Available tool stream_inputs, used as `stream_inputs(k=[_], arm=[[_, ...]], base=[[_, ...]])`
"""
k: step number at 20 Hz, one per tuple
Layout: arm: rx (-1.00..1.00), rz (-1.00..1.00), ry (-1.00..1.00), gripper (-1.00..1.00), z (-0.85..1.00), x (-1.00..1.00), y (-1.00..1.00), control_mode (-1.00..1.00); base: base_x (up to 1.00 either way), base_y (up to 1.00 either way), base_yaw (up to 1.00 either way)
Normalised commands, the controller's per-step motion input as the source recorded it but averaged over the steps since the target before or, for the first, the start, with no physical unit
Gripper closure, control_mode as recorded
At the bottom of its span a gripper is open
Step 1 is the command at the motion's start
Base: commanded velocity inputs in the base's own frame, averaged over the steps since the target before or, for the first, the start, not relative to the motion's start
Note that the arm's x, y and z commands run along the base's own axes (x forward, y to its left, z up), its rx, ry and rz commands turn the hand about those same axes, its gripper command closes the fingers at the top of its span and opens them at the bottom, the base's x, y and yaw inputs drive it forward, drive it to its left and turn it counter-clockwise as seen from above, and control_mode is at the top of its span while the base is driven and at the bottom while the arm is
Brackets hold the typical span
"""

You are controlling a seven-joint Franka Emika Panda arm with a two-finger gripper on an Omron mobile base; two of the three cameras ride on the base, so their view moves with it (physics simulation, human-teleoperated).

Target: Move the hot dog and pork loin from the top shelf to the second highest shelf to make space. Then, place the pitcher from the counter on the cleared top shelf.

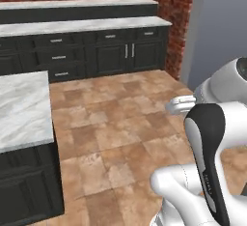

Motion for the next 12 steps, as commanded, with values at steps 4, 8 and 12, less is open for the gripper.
stream_inputs(k=[4,8,12], arm=[[0.00,0.00,0.00,-1.00,0.00,0.00,0.00,1.00],[0.00,0.00,0.00,-1.00,0.00,0.00,0.00,1.00],[0.00,0.00,0.00,-1.00,0.00,0.00,0.00,1.00]], base=[[0.44,0.37,0.71],[0.40,0.41,0.71],[0.40,0.46,0.69]])
